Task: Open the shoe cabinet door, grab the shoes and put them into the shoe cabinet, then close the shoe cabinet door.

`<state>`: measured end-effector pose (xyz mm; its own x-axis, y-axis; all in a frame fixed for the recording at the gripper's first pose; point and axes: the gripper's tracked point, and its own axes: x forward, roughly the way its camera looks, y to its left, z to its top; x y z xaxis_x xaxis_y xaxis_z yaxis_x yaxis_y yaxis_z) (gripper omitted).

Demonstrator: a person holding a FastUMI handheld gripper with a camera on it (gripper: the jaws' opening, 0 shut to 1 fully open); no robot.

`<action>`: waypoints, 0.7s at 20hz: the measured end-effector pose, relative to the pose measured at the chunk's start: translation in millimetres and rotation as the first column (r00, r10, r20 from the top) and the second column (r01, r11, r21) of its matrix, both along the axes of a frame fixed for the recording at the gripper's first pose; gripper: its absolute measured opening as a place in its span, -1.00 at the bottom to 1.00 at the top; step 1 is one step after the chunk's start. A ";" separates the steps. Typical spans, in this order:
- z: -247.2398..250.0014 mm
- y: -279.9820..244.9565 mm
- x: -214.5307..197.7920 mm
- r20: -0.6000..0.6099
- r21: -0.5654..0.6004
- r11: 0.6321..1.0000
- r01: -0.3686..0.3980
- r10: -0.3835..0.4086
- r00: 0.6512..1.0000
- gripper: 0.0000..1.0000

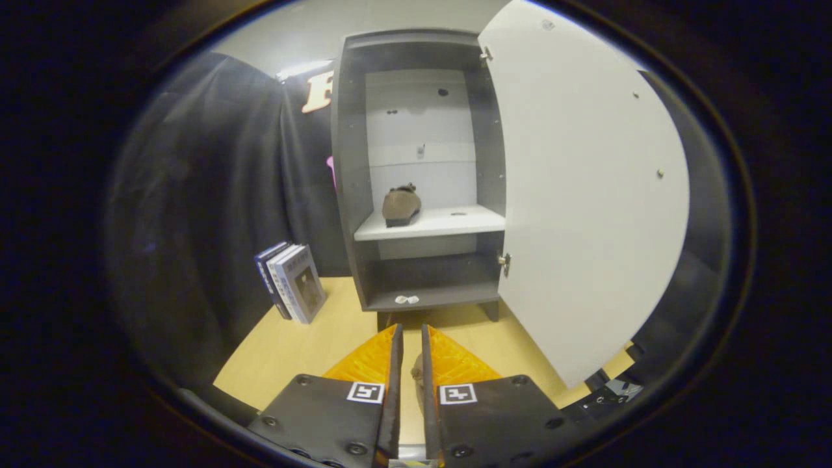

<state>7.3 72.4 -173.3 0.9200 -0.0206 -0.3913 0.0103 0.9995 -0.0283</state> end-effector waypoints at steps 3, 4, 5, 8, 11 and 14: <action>-24.4 2.0 -9.7 -0.081 0.020 1.000 -0.001 0.003 0.997 -0.67; -32.0 4.5 -13.5 -0.111 0.041 0.999 -0.003 0.007 0.994 -0.67; -40.0 6.5 -16.9 -0.137 0.057 0.998 0.001 0.006 0.991 -0.67; -57.7 8.3 -23.7 -0.193 0.079 0.997 0.006 0.009 0.981 -0.69; -71.3 4.6 -27.9 -0.232 0.068 0.998 0.007 0.009 0.973 -0.73; -86.7 2.8 -27.6 -0.276 0.045 0.999 -0.007 0.019 0.961 -0.73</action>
<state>-20.2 75.2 -260.1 0.7763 0.0132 -0.6302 -0.0048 0.9999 0.0151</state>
